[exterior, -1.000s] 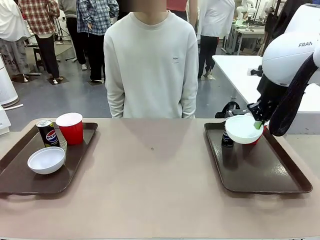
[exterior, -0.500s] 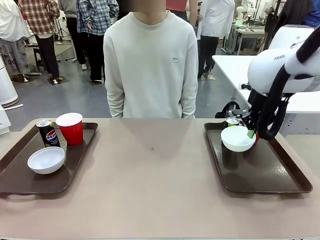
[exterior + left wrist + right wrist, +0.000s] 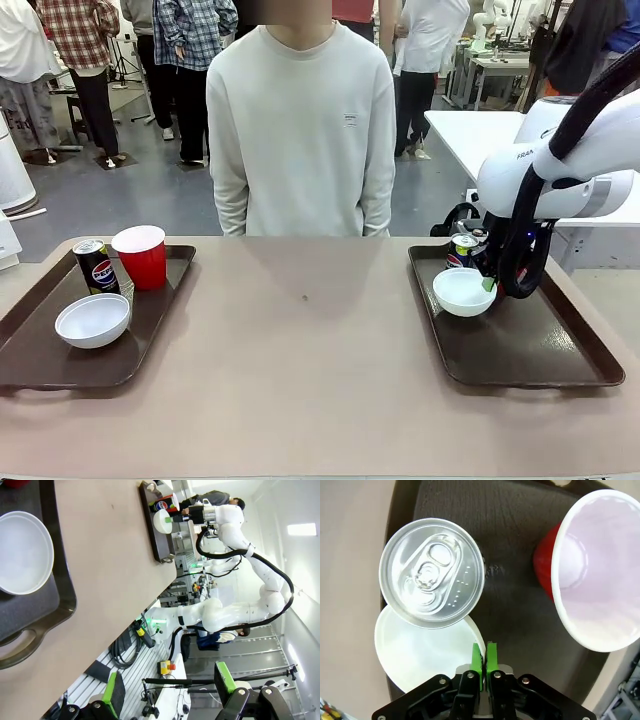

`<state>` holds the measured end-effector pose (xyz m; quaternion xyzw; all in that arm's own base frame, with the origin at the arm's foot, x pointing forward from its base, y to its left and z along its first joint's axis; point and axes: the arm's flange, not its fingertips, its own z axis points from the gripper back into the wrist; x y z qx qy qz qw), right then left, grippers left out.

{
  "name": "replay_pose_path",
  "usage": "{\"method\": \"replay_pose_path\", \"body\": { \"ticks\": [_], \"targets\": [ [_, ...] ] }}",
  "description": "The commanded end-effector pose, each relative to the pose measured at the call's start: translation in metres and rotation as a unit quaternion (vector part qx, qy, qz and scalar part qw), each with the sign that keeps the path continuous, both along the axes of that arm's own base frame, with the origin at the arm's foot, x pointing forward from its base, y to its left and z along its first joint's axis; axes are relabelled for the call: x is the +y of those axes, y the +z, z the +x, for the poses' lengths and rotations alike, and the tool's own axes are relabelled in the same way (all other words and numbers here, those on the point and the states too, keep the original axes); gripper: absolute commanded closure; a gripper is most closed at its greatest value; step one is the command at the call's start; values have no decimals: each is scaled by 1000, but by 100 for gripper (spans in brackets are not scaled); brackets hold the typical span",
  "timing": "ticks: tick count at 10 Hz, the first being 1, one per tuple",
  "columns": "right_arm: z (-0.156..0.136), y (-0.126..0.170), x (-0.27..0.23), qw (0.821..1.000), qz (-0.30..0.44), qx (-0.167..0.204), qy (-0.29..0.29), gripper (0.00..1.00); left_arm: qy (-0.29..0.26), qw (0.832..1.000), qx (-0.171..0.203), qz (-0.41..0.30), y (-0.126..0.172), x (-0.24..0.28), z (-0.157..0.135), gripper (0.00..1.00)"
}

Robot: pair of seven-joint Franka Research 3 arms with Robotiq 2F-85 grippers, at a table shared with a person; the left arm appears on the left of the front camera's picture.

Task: Prepare tableware on both trays.
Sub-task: Pick up a Picnic Bowl from the table and place it on a Handle tray.

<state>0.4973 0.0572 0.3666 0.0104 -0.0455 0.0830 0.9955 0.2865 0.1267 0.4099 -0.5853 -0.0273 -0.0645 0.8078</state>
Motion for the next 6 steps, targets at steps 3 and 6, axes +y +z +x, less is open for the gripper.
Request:
{"method": "replay_pose_path", "body": {
  "ticks": [3,6],
  "targets": [
    [2,5,1,1000,7,6,-19,76,2,1000,-7,-9,2,1,0,5],
    [-3,14,9,1000,-8,18,-20,73,2,1000,-7,-9,2,1,0,5]
  ]
}}
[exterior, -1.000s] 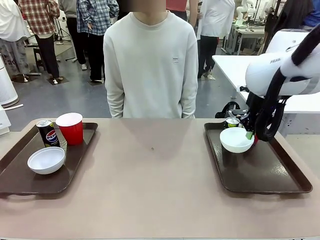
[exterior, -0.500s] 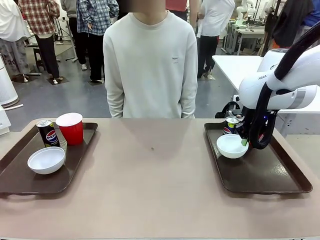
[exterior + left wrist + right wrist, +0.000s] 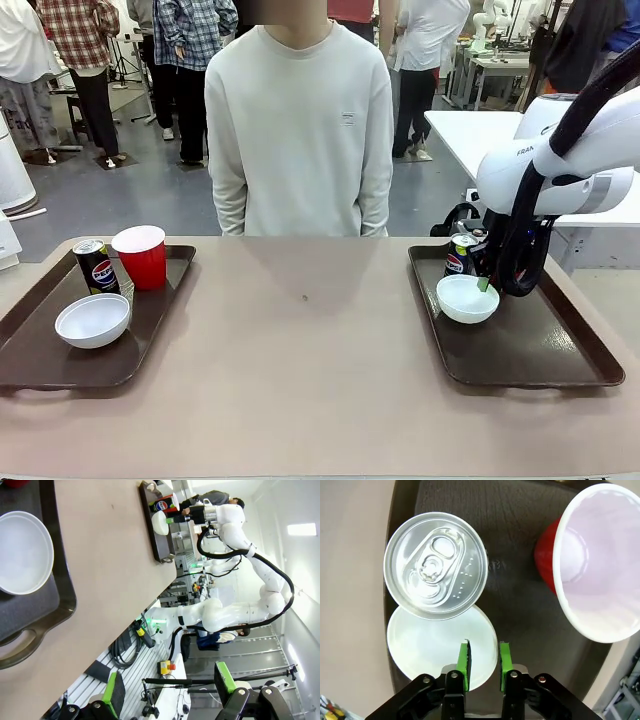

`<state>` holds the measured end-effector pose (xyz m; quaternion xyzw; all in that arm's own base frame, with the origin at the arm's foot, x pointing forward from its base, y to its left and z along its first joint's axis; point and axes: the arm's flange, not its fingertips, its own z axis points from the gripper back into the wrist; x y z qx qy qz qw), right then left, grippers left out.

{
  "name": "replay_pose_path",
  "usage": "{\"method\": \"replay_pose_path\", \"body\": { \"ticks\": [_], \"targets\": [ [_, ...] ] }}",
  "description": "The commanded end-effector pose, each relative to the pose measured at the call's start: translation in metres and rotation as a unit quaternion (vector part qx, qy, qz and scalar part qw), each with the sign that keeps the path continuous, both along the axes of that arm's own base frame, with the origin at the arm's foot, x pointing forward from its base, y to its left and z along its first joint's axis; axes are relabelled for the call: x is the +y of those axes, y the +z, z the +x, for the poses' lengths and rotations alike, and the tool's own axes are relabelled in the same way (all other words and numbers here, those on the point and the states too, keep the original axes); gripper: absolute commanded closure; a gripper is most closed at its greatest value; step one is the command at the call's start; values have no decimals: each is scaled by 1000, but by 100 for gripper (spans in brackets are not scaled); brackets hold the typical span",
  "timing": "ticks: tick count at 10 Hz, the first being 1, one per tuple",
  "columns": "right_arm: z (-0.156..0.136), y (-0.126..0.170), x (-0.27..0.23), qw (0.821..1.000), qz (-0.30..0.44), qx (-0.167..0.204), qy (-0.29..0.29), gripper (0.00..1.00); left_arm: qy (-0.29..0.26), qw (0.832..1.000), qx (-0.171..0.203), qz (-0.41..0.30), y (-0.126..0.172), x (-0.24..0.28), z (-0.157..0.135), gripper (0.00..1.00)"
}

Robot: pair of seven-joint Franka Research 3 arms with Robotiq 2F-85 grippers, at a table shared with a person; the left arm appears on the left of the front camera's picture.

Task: Prepare tableware on both trays.
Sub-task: Pick up a Picnic Bowl from the table and place it on a Handle tray.

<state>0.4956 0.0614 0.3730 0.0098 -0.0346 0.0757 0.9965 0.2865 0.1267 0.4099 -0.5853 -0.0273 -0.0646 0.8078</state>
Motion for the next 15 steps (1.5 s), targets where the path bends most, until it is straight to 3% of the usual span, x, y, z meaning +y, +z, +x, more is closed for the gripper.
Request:
{"method": "replay_pose_path", "body": {
  "ticks": [1,2,3,4,5,6,11,13,14,15],
  "targets": [
    [-3,11,7,1000,-11,9,-14,36,2,1000,-7,-9,2,1,0,5],
    [-7,15,10,1000,-15,11,-21,53,2,1000,-7,-9,2,1,0,5],
    [-11,19,12,999,-23,12,-19,16,2,1000,-7,-9,2,1,0,5],
    [-18,26,16,999,-35,11,-35,33,2,1000,-7,-9,2,1,0,5],
    [-30,37,21,998,-50,8,-48,0,2,1000,-7,-9,2,1,0,5],
    [-44,51,25,996,-59,1,-67,20,2,1000,-7,-9,2,1,0,5],
    [-123,94,25,995,-48,3,-83,20,2,1000,-7,-9,2,1,0,5],
    [-128,105,31,996,-22,-27,-81,20,2,1000,-7,-9,2,1,0,5],
    [-120,99,25,995,-54,0,-82,20,2,1000,-7,-9,2,1,0,5],
    [-120,99,25,995,-54,0,-82,20,2,1000,-7,-9,2,1,0,5]
  ]
}}
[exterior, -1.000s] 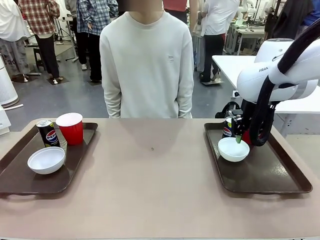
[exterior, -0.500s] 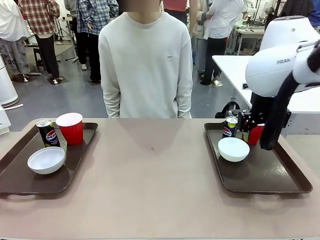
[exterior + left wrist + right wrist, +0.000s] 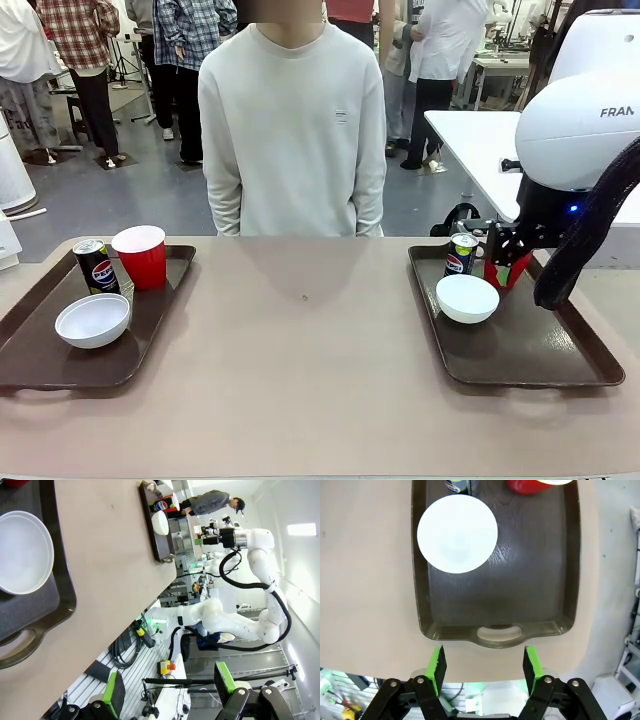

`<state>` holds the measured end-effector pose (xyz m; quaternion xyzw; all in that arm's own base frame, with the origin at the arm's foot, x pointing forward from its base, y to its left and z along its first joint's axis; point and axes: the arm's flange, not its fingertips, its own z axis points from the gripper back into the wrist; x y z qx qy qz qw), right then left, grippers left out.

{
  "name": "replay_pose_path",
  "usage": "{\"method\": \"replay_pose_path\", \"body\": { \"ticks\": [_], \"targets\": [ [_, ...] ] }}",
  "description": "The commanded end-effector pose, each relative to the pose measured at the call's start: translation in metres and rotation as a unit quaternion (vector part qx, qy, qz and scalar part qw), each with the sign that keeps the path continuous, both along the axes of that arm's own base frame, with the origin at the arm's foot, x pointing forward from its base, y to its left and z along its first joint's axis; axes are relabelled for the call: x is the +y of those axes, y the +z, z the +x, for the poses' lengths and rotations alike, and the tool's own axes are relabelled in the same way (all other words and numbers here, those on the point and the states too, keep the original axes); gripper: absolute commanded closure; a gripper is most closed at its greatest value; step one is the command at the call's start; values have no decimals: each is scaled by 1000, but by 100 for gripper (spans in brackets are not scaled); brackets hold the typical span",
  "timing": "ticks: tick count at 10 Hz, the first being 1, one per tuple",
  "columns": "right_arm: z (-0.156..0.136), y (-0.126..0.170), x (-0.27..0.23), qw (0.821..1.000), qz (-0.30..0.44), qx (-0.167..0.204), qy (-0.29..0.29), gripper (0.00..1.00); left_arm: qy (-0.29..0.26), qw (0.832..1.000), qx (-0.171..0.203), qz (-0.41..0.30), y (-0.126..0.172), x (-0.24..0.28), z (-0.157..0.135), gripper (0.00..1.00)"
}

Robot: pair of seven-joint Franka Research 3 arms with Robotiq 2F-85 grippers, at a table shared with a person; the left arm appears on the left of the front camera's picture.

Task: Prepare tableware on both trays.
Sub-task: Pick up a Picnic Bowl from the table and place it on a Handle tray.

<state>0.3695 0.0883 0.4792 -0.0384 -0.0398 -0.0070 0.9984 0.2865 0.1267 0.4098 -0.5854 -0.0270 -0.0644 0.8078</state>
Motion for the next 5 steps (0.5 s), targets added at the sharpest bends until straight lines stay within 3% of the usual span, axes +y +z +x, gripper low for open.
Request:
{"method": "replay_pose_path", "body": {
  "ticks": [1,3,4,5],
  "targets": [
    [6,-7,-2,1000,-9,9,2,20,2,1000,-7,-9,2,1,0,5],
    [2,-4,-1,1000,-1,5,-1,20,2,1000,-7,-9,2,1,0,5],
    [-2,-6,-4,997,19,53,46,20,2,1000,-7,-9,2,1,0,5],
    [-13,8,-14,991,78,63,87,20,2,1000,-7,-9,2,1,0,5]
  ]
}}
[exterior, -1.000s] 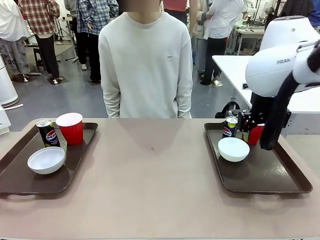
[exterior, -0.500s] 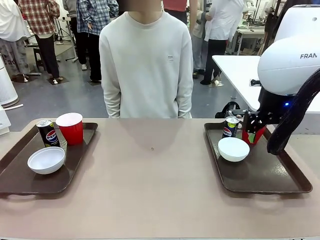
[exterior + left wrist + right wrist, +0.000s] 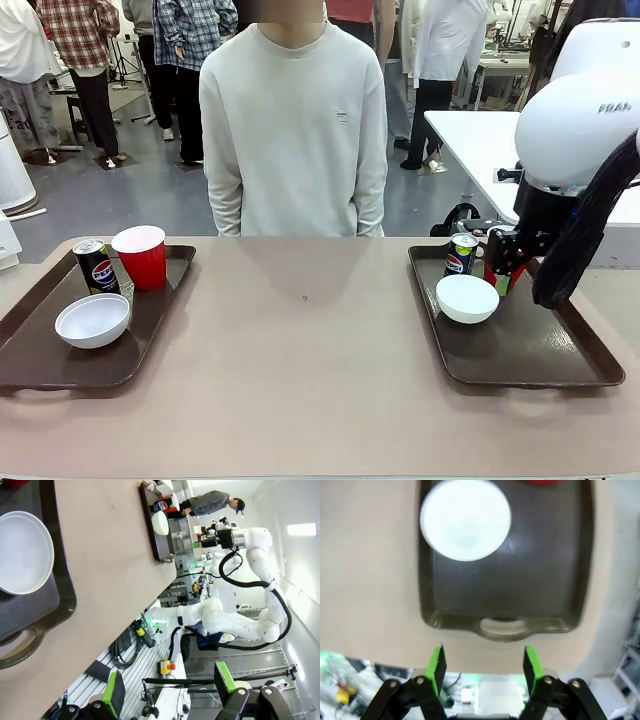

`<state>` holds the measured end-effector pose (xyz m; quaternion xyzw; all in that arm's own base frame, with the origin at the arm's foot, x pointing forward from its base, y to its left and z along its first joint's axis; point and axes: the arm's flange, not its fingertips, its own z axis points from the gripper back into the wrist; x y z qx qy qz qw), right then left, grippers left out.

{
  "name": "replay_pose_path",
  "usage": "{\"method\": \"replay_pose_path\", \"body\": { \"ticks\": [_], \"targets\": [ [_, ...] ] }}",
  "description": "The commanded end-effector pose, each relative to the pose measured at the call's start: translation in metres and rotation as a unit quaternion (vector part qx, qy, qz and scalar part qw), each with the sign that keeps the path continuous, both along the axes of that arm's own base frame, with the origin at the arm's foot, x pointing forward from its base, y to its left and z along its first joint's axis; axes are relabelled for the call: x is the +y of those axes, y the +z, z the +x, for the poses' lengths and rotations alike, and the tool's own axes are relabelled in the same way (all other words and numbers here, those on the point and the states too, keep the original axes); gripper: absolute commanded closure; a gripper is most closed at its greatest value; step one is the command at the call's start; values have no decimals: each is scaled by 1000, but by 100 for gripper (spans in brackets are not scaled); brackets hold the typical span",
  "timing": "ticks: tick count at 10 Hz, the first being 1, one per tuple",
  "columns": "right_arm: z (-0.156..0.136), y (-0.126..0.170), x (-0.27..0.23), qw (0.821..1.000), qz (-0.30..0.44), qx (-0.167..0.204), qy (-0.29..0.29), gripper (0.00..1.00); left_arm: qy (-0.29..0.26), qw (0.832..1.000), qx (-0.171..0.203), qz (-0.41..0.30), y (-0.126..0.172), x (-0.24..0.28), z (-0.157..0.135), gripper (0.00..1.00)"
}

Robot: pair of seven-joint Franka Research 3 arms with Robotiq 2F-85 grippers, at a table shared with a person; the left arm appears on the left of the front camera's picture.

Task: Prepare tableware on both trays.
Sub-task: Pick up a Picnic Bowl from the table and place it on a Handle tray.

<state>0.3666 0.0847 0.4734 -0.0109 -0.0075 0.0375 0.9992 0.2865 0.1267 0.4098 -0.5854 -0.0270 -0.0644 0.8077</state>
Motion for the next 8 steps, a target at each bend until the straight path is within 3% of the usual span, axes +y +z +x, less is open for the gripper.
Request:
{"method": "replay_pose_path", "body": {
  "ticks": [1,3,4,6,8],
  "targets": [
    [-20,30,-28,984,150,65,74,20,2,1000,-7,-8,2,1,0,5],
    [-39,58,-80,935,309,120,127,20,2,1000,-7,-8,2,1,0,5],
    [-47,70,-104,918,360,104,132,20,2,1000,-7,-8,2,1,0,5],
    [-48,80,-143,889,447,74,67,20,2,1000,-7,-8,2,1,0,5],
    [-34,70,-167,860,507,44,-44,20,2,1000,-7,-8,2,1,0,5]
  ]
}}
